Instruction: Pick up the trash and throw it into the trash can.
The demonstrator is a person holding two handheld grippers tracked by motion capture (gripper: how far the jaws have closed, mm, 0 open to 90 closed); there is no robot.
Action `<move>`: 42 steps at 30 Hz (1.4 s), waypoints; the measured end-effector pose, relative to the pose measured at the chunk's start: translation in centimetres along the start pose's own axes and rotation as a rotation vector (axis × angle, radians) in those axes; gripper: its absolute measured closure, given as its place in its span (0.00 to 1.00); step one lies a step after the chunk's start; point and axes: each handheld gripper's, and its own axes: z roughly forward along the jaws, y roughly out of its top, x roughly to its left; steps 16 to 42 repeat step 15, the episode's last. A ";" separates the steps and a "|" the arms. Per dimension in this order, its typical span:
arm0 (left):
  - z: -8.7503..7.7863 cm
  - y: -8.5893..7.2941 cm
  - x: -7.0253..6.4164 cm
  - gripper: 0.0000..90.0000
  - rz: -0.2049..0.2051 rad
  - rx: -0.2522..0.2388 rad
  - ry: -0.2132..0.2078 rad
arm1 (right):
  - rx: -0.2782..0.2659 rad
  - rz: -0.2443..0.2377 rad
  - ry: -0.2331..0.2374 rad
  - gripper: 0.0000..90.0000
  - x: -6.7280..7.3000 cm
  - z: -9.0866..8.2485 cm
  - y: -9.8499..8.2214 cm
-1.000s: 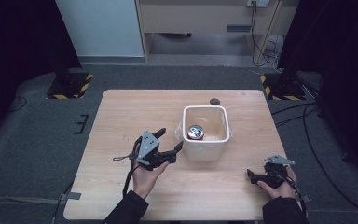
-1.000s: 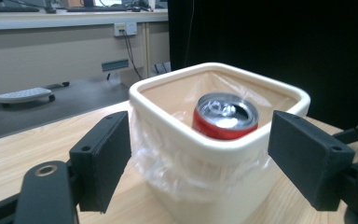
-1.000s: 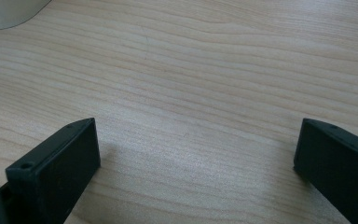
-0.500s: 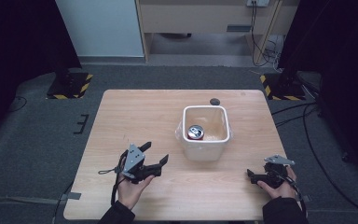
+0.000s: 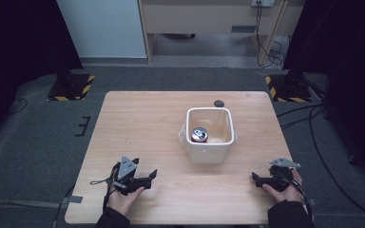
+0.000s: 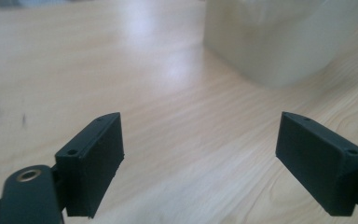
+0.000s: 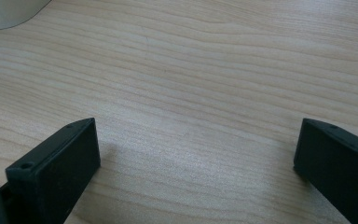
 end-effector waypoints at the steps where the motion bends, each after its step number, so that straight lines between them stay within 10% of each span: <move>1: 0.0 0.0 0.0 0.16 0.000 0.000 0.000 | 0.000 0.000 0.000 0.00 0.0 0.0 0.0; 13: -0.8 -2.7 2.3 0.14 -0.031 0.222 0.177 | -0.001 -0.001 0.000 0.00 0.0 0.0 0.0; 42: -0.8 -2.8 2.5 0.13 -0.034 0.227 0.183 | 0.000 0.000 0.000 0.00 0.0 0.0 0.0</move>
